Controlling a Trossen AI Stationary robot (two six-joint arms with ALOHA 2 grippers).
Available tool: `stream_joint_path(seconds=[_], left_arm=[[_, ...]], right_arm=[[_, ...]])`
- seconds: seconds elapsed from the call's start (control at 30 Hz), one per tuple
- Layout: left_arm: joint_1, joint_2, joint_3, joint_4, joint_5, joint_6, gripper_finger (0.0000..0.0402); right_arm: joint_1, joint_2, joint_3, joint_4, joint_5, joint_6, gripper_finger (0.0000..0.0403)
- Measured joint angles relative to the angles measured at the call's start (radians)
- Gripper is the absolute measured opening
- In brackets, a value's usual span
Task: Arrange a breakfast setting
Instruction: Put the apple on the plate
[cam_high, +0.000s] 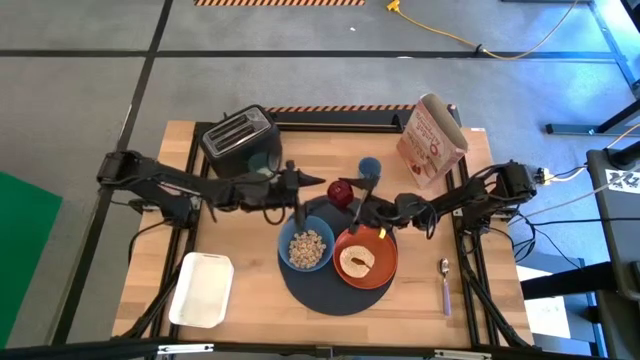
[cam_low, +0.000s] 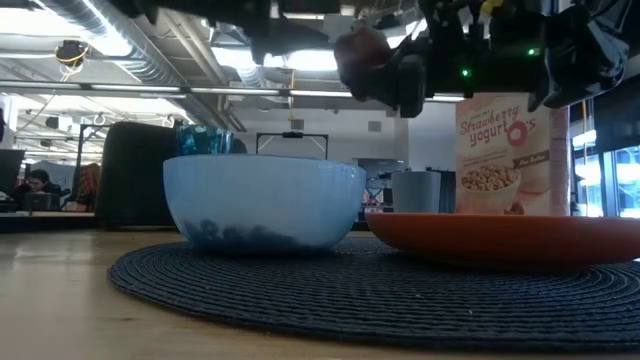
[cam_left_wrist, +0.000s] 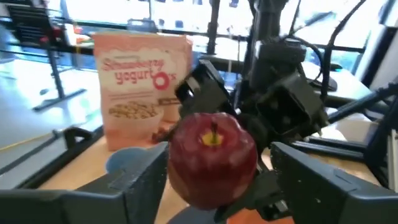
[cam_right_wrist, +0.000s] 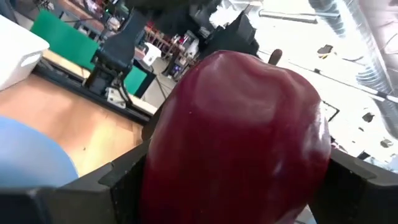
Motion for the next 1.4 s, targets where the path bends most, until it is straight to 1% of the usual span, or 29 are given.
stream_joint_path(seconds=[0.13, 0.3, 0.5, 0.67, 0.77, 0.93, 1.1, 1.17, 1.27, 1.4], left_arm=[[0.025, 0.067, 0.0, 0.103, 0.063, 0.039, 0.0241], [0.034, 0.095, 0.0, 0.169, 0.08, 0.07, 0.0203], [0.063, 0.097, 0.0, 0.18, 0.086, 0.054, 0.0165], [0.086, 0.107, 0.0, 0.188, 0.144, 0.037, 0.013], [0.087, 0.127, 0.0, 0.193, 0.154, 0.037, 0.0111], [0.087, 0.165, 0.002, 0.238, 0.153, 0.037, 0.0089], [0.087, 0.169, 0.002, 0.243, 0.154, 0.044, 0.0068], [0.087, 0.169, 0.002, 0.241, 0.155, 0.044, 0.0052], [0.09, 0.169, 0.002, 0.234, 0.172, 0.044, 0.0017], [0.098, 0.169, 0.002, 0.227, 0.192, 0.026, 0.0008]], right_arm=[[-0.001, 0.0, 0.0, -0.003, 0.0, -0.006, 0.0316], [-0.001, 0.0, 0.0, -0.011, 0.002, -0.005, 0.0316], [-0.001, 0.0, 0.0, -0.014, 0.001, -0.005, 0.0317], [-0.001, 0.0, 0.0, -0.014, -0.002, -0.002, 0.0317], [-0.001, 0.002, 0.0, -0.019, -0.003, -0.001, 0.0317], [-0.002, 0.003, -0.001, -0.032, 0.001, 0.002, 0.0317], [-0.002, 0.003, -0.001, -0.039, 0.009, 0.005, 0.0317], [-0.002, 0.003, -0.001, -0.039, 0.009, 0.005, 0.0317], [-0.002, 0.003, -0.001, -0.039, 0.009, 0.006, 0.0317], [-0.002, 0.003, -0.001, -0.036, 0.009, 0.021, 0.0317]])
